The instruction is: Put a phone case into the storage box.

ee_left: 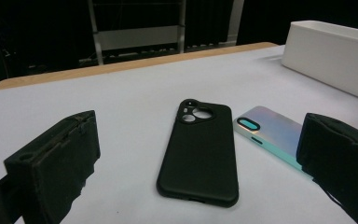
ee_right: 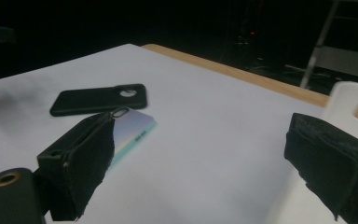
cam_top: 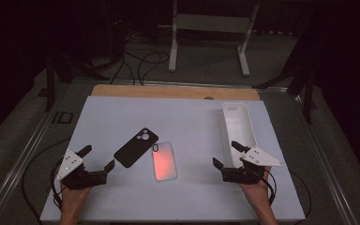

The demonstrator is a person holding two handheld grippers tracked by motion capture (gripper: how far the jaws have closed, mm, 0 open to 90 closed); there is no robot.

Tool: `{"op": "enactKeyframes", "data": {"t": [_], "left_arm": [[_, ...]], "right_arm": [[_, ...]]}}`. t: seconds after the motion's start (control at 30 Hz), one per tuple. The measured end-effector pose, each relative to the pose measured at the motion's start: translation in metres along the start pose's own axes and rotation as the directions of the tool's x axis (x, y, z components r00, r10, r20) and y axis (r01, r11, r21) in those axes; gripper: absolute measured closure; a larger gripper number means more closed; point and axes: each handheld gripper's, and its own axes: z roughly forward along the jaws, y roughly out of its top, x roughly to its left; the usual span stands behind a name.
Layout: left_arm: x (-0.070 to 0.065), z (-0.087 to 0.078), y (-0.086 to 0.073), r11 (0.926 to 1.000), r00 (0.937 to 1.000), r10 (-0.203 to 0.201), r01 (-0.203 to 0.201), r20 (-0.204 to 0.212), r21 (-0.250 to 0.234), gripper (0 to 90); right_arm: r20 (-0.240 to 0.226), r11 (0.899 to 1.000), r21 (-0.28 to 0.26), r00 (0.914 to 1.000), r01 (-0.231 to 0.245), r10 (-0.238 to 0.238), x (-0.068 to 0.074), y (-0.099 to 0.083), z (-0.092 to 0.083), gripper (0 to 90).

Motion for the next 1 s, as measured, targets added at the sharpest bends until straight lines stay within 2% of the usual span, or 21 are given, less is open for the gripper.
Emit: {"op": "enactKeyframes", "data": {"t": [0.2,0.53,0.77,0.9,1.0], "left_arm": [[0.001,-0.001,0.0,1.0,1.0,-0.002,0.002,-0.004,-0.001,0.1],[0.002,-0.001,0.0,1.0,1.0,-0.002,0.002,-0.006,-0.003,0.1],[0.001,-0.002,0.0,1.0,1.0,-0.002,0.002,-0.006,-0.003,0.1],[0.002,-0.002,0.0,1.0,1.0,-0.001,0.001,-0.008,-0.004,0.1],[0.003,-0.002,0.0,1.0,0.9999,-0.006,0.006,-0.009,-0.007,0.2]], "right_arm": [[-0.045,1.0,0.008,0.9989,0.012,-0.012,0.011,0.011,0.016,8.5],[-0.113,1.0,0.02,0.9935,0.0,0.003,0.03,0.025,0.046,9.1],[-0.129,0.999,0.044,0.9912,-0.026,0.032,0.037,0.028,0.062,17.2],[-0.151,0.997,0.057,0.987,-0.048,0.056,0.039,0.028,0.069,25.3],[-0.138,0.997,0.07,0.9899,-0.021,0.031,0.044,0.027,0.073,32.1]]}}
